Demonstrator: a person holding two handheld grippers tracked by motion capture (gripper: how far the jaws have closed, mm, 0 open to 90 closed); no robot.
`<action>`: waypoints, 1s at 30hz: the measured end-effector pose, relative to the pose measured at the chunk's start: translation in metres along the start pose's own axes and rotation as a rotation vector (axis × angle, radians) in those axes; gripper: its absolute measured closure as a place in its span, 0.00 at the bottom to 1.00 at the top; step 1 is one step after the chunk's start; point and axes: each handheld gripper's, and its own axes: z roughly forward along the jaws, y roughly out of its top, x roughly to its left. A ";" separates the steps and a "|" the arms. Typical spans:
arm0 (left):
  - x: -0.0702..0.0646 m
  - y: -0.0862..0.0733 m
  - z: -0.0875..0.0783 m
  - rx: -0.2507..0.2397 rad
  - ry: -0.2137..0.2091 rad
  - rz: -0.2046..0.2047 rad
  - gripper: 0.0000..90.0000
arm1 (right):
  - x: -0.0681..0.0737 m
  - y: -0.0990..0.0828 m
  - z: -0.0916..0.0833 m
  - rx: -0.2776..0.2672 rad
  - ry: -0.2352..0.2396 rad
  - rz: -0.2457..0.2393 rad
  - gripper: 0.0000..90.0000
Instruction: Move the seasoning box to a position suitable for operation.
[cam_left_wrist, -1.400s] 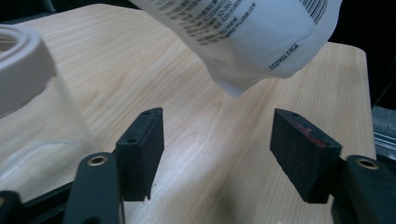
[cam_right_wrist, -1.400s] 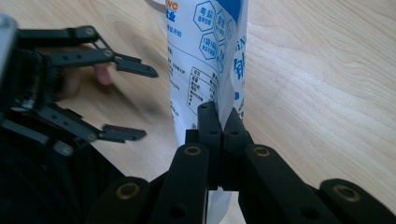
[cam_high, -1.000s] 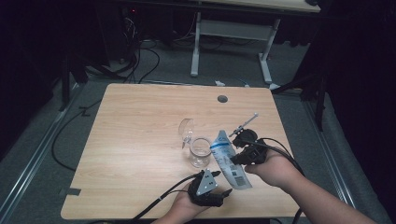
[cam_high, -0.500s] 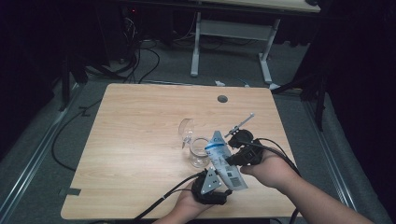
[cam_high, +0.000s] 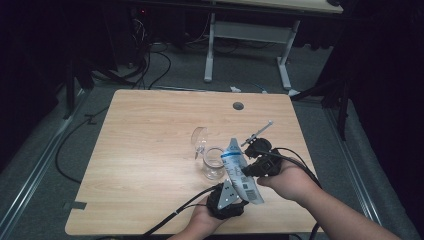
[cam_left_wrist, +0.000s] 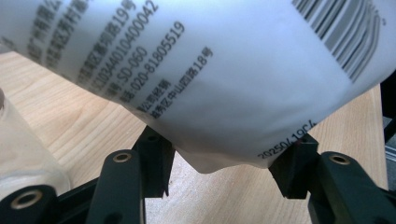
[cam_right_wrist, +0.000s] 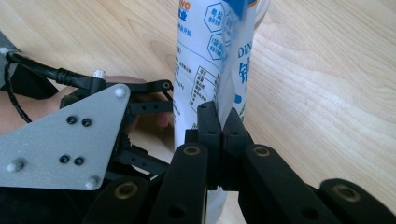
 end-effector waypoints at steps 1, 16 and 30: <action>0.000 0.000 0.000 0.002 0.002 0.002 0.54 | 0.000 0.000 0.000 -0.001 0.001 -0.003 1.00; 0.000 0.001 -0.003 0.008 0.026 -0.015 0.65 | -0.001 0.001 0.007 -0.027 -0.008 0.006 1.00; 0.003 0.009 -0.004 -0.001 0.043 -0.022 0.66 | 0.000 0.015 0.009 -0.040 -0.046 -0.019 1.00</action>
